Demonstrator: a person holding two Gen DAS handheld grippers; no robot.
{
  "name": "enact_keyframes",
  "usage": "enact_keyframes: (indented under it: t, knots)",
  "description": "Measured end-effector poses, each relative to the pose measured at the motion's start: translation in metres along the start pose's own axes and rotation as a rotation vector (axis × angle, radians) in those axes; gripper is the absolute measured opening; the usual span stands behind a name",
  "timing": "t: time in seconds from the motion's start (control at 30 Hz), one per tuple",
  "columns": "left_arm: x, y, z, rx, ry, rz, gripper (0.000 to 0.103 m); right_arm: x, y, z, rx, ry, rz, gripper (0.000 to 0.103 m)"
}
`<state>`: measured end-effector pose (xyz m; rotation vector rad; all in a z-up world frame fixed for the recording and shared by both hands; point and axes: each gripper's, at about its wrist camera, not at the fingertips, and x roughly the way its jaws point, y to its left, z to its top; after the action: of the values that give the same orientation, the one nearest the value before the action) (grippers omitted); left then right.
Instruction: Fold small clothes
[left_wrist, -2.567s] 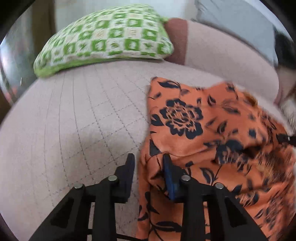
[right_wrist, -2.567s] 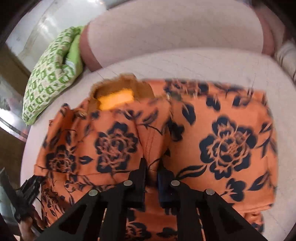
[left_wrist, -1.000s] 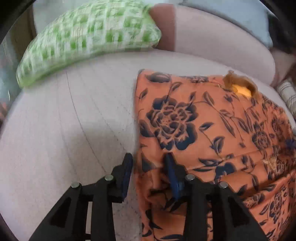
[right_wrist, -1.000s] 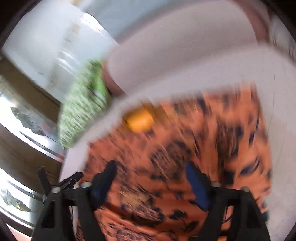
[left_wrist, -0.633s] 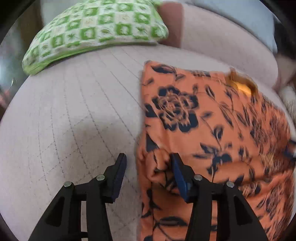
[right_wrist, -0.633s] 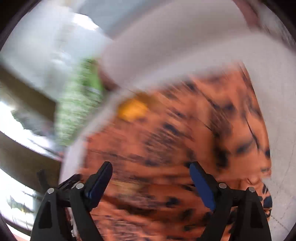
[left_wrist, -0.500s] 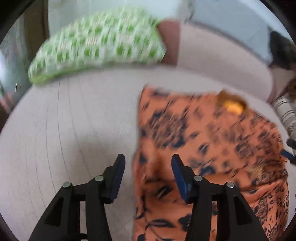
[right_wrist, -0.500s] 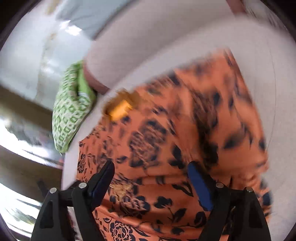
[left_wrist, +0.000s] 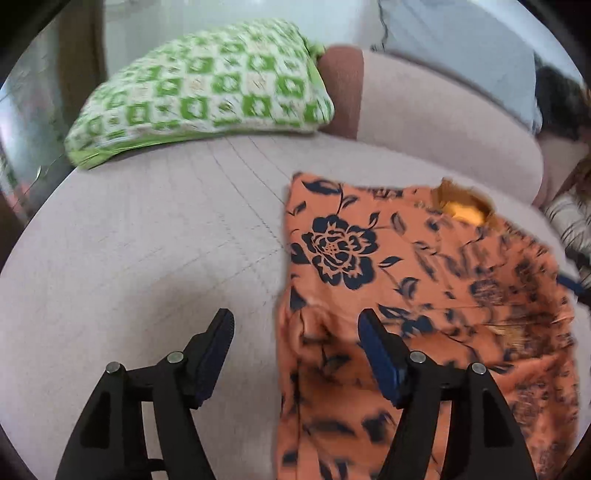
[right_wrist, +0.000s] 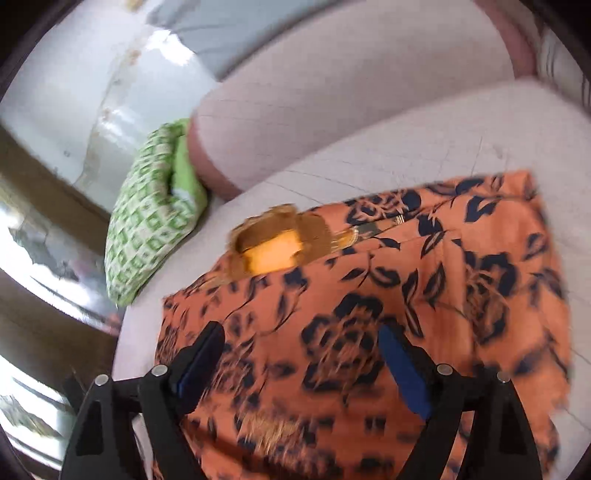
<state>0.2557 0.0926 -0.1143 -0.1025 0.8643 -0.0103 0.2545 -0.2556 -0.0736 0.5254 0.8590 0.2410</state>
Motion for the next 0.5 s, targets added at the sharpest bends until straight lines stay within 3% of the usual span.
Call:
enact_keyframes:
  t: [0.17, 0.37, 0.43, 0.47, 0.5]
  knots:
    - [-0.063, 0.006, -0.033, -0.064, -0.018, -0.05, 0.074, -0.049, 0.018, -0.067, -0.045, 0.023, -0.008, 0.088]
    - [-0.125, -0.006, -0.099, -0.04, -0.043, -0.055, 0.083, -0.089, 0.004, -0.159, 0.088, 0.052, 0.009, 0.088]
    - [-0.125, -0.012, -0.117, -0.02, -0.014, -0.059, 0.086, -0.085, -0.009, -0.186, 0.122, 0.117, 0.01, 0.088]
    - [-0.116, -0.014, -0.126, -0.015, 0.031, -0.065, 0.088, -0.075, -0.02, -0.2, 0.15, 0.171, -0.002, 0.088]
    - [-0.1, -0.017, -0.134, -0.006, 0.104, -0.056, 0.088, -0.075, -0.023, -0.205, 0.146, 0.148, 0.013, 0.087]
